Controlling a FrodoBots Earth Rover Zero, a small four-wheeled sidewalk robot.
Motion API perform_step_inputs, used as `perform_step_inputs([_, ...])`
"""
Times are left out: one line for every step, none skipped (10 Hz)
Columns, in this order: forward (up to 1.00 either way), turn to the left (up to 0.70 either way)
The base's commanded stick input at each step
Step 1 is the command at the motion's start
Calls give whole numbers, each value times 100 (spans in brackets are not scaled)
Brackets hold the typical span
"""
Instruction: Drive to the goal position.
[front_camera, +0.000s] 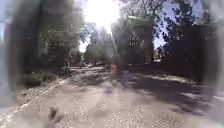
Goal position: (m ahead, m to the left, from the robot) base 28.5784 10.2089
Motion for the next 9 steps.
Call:
perform_step_inputs([100, 6])
perform_step_inputs([100, 6])
perform_step_inputs([100, 6])
perform_step_inputs([100, 6])
perform_step_inputs([100, 6])
perform_step_inputs([100, 6])
perform_step_inputs([100, 6])
perform_step_inputs([100, 6])
perform_step_inputs([100, 6])
